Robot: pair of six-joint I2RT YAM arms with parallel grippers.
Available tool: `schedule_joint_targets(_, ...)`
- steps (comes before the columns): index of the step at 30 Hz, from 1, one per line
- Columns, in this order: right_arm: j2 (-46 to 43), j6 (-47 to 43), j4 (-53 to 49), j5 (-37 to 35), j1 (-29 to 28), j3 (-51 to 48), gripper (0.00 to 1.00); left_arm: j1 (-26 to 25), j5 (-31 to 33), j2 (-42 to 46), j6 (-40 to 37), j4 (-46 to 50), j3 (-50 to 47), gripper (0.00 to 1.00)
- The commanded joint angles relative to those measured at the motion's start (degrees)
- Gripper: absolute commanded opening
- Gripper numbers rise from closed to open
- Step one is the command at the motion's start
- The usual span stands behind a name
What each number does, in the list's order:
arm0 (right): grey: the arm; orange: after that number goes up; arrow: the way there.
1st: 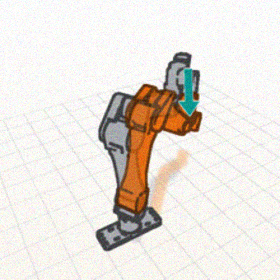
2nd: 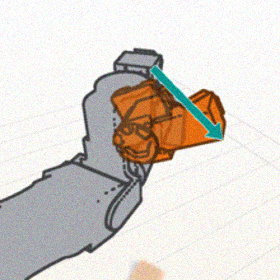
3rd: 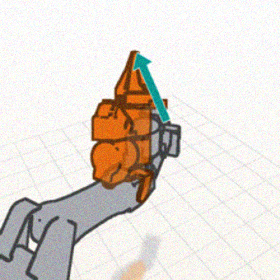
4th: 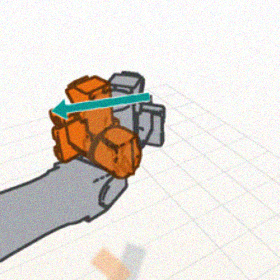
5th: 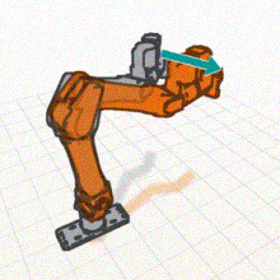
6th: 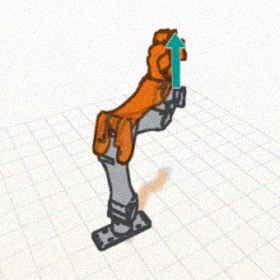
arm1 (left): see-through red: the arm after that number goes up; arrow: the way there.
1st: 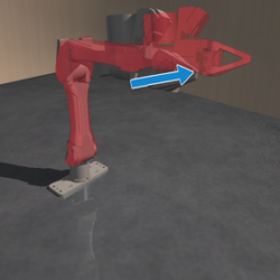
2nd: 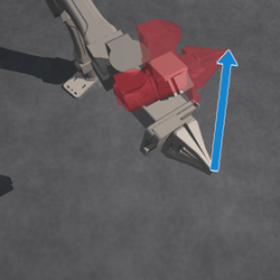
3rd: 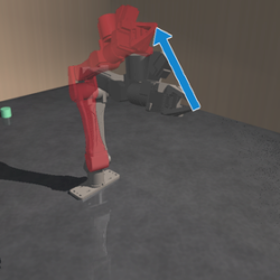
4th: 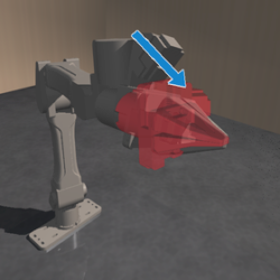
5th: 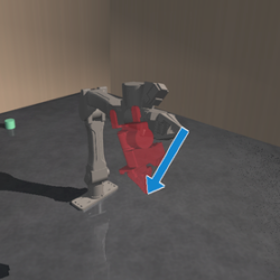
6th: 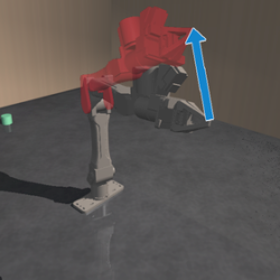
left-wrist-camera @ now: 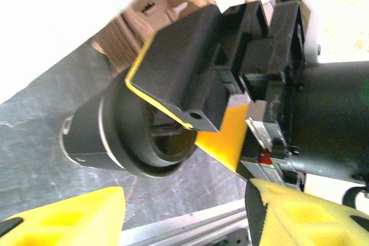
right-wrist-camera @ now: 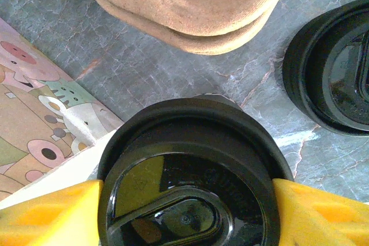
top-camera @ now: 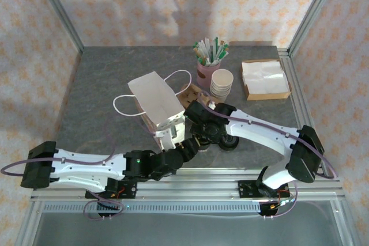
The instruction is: Pack the takeout coffee
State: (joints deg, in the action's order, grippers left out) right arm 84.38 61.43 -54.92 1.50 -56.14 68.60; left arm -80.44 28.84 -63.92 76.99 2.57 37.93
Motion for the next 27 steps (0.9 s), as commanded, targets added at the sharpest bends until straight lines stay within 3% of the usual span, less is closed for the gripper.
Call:
schedule_joint_targets(1,1.4,-1.0,-4.6,-0.5,-0.7,1.6,0.7,-0.9,5.3,2.2,-1.7,8.6,0.1,0.58)
schedule_joint_targets(9,1.3,-1.6,-7.5,-1.4,-0.9,3.9,0.75,-2.2,8.8,6.9,-3.5,14.6,0.4,0.57)
schedule_joint_targets(14,0.0,0.0,-5.7,0.1,-0.9,3.2,0.74,-2.3,7.3,6.7,-3.8,13.6,0.0,0.56)
schedule_joint_targets(23,-1.9,2.2,-5.4,1.1,-0.8,3.6,0.74,-2.4,0.1,-2.4,-0.4,-4.2,-3.7,0.58)
schedule_joint_targets(27,-2.1,2.1,-6.4,0.5,-0.8,3.3,0.74,-2.4,0.7,-8.2,-0.2,-11.3,-3.2,0.63)
